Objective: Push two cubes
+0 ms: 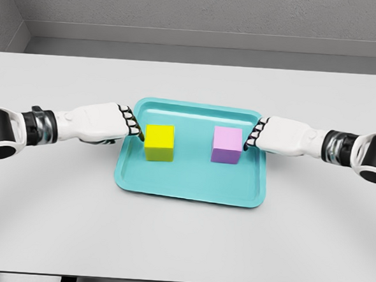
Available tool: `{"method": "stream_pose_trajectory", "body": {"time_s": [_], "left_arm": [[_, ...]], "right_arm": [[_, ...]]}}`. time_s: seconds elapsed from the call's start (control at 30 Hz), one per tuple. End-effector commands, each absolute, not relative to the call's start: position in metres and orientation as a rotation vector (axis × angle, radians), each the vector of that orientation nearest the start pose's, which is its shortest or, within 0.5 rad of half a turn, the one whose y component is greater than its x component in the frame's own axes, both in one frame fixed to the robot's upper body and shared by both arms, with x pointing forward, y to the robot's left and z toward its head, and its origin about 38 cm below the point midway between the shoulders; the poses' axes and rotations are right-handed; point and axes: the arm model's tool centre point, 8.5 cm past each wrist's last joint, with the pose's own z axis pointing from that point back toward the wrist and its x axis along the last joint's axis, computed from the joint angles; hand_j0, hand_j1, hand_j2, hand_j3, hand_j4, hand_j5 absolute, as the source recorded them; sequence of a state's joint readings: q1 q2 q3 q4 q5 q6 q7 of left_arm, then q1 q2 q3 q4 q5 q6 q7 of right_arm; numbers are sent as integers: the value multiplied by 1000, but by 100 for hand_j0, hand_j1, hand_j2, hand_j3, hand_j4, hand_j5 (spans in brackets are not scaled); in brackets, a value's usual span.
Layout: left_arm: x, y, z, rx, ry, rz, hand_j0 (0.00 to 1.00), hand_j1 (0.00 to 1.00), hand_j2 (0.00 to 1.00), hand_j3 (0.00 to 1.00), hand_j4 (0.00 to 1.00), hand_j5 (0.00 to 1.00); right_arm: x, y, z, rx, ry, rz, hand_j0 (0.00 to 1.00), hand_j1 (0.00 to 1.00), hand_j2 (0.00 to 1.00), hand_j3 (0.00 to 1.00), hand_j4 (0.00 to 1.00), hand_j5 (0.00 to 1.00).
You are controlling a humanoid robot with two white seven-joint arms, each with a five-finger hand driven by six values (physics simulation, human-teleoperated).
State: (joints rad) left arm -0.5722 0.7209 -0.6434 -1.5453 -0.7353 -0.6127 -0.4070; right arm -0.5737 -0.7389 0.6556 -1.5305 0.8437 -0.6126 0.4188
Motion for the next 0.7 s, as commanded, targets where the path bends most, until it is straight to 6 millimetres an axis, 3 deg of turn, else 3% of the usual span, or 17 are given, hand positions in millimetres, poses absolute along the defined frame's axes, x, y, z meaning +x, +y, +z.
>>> {"method": "stream_pose_trajectory", "body": {"time_s": [0.0, 0.67], "left_arm": [[416, 240, 178, -653, 1805, 2923, 74, 74, 74, 74, 74, 74], [416, 216, 175, -591, 1820, 2911, 74, 74, 74, 74, 74, 74]], "right_arm": [[417, -254, 166, 740, 1582, -3002, 72, 72, 72, 72, 72, 72], [425, -238, 175, 735, 1538, -2992, 72, 72, 72, 72, 72, 72]]}}
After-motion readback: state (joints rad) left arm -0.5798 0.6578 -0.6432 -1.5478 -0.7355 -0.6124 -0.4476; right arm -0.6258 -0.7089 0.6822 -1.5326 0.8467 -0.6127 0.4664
